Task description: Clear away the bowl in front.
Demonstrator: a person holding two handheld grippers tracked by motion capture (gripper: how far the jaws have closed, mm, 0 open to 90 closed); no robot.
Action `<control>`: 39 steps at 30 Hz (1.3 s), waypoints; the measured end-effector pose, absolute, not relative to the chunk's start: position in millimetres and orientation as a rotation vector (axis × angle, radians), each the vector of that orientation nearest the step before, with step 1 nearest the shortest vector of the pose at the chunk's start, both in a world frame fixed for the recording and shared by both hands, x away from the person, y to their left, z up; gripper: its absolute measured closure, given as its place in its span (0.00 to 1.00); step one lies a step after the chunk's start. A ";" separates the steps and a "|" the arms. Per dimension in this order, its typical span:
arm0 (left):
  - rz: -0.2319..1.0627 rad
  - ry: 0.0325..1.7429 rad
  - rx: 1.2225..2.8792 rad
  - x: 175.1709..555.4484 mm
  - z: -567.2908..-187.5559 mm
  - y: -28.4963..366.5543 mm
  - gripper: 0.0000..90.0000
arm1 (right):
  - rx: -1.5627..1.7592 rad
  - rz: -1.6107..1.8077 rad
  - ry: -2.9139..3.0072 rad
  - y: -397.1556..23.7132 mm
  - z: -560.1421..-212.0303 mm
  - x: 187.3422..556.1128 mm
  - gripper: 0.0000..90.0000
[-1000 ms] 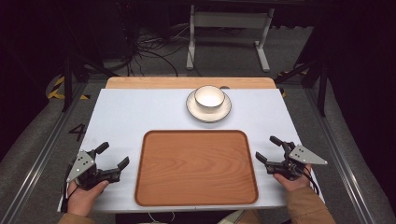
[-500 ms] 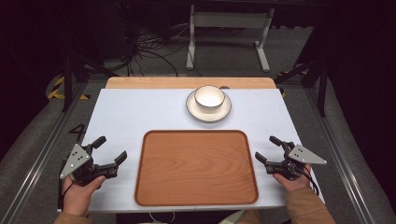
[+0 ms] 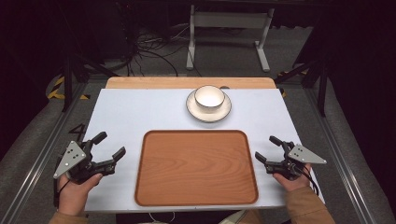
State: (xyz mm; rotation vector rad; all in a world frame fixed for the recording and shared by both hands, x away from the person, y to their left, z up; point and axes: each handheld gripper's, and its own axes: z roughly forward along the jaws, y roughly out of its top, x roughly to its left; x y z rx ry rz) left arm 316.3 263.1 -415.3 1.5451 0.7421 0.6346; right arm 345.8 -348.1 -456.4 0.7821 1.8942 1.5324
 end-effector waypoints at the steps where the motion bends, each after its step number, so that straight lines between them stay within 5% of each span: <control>1: 0.618 0.723 1.543 317.2 -415.5 262.6 0.21 | 0.783 1.532 1.895 -348.1 -456.4 345.8 0.15; 39: 0.554 0.632 1.580 374.1 -373.8 204.3 0.21 | 0.779 1.509 1.912 -346.4 -456.1 346.5 0.15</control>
